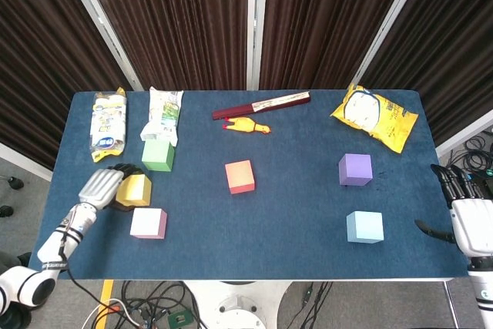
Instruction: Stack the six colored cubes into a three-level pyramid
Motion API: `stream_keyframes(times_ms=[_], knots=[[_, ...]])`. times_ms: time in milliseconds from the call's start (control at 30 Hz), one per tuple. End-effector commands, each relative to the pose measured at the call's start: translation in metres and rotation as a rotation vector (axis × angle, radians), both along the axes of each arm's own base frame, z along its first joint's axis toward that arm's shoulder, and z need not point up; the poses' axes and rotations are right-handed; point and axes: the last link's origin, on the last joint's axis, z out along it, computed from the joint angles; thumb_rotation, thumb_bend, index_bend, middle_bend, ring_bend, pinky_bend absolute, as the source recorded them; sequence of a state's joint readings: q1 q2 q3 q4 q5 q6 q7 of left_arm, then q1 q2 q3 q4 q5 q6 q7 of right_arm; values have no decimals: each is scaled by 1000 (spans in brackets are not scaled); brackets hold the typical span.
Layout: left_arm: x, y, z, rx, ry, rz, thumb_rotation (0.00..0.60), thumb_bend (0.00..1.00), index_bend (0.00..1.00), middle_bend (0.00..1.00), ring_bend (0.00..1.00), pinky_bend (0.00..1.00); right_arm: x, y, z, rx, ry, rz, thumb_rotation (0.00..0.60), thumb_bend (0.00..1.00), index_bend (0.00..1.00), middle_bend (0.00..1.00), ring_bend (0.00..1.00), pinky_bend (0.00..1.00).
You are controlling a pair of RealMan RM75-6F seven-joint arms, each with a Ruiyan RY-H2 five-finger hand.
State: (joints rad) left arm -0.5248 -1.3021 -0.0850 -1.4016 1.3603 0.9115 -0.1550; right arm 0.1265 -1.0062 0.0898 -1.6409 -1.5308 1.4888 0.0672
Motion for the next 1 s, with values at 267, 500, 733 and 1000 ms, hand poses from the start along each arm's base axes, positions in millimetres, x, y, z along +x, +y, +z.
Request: stream_keyframes(times_ms=[267,500,733,1000], knots=[[2,8,4,30,-28,-14,600,210,442,444,407,555,-1,1,1,-3,-1,0,600,12,0,119,46,190],[43,6,21,57,-83,-140,600,208,442,443,406,537,2,-1,2,-12,2,8,600,12,0,119,46,190],[94,14,13,-17,-164,-227,600,208,442,443,407,539,2,0,3,-13,6,4,600,12,0,119,46,190],[121,36,-24,-67,-109,-233,600,208,442,443,408,546,-1,5,4,-22,7,-14,600,12,0,119,46,190]])
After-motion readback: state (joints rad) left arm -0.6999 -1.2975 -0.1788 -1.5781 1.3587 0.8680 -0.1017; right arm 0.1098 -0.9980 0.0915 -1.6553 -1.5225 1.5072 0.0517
